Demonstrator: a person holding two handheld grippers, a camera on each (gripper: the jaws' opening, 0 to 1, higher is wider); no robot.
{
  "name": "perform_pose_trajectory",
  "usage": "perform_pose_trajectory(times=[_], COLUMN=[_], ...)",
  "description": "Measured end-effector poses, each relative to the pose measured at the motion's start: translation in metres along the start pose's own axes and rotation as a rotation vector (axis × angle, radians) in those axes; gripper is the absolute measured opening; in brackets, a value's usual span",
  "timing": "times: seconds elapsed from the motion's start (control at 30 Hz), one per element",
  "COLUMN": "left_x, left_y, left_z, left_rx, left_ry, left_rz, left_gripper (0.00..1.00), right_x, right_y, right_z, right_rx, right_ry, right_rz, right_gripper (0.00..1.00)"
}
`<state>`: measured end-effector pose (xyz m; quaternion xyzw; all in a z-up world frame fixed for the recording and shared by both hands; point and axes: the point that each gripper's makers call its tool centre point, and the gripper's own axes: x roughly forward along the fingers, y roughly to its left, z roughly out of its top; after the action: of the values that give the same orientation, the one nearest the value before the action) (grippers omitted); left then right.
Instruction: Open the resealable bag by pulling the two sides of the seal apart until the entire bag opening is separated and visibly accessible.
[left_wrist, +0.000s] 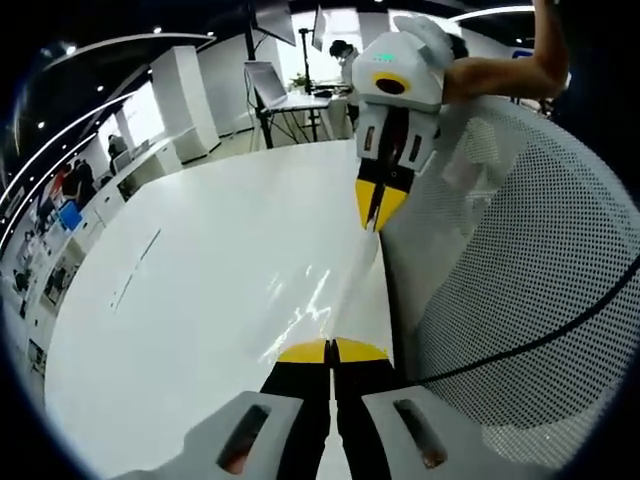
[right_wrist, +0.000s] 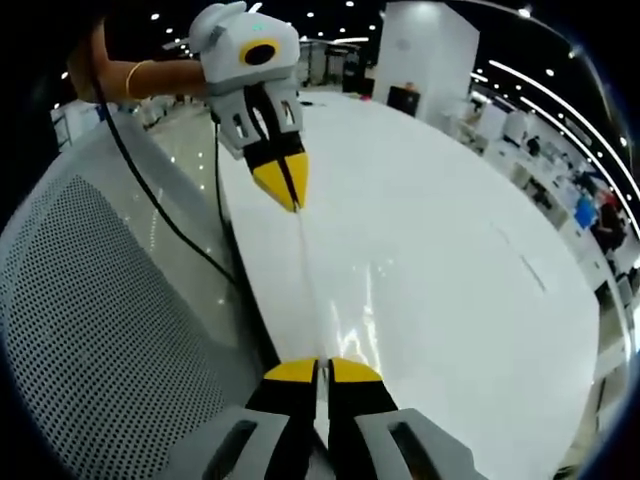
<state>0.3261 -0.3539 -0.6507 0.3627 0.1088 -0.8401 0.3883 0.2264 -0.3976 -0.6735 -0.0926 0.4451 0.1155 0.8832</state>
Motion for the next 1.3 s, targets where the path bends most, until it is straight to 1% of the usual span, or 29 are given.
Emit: perform_pose_trajectory(times=[0.17,0.37,0.6,1.03,1.3], left_x=[-0.002,-0.003,-0.003,-0.005,-0.005], left_y=[-0.001,-0.002,-0.006,-0.008,-0.010], left_z=[-0.003,-0.004,-0.006,-0.010,-0.012], left_rx=[-0.005,-0.002,0.002,-0.008,-0.016], left_ry=[0.007,0.010,0.017,0.024,0.025], left_rz=[0.000,0.004,-0.007,-0.012,-0.008], left_gripper=[0.00,0.00,0.00,0.00,0.00], right_x=[0.000,0.000,0.000,-0.001,0.000], right_y=[-0.001,0.000,0.000,-0.003,-0.002], right_z=[-0.002,-0.003,-0.007,-0.011,-0.010], right_rx=[0.005,0.005,0.010,0.017,0.020], right_ry=[0.007,0.013,0.026,0.043,0.041], right_rz=[-0.002,-0.002,-0.004,-0.016,-0.013], right_gripper=[0.00,0.00,0.00,0.00,0.00])
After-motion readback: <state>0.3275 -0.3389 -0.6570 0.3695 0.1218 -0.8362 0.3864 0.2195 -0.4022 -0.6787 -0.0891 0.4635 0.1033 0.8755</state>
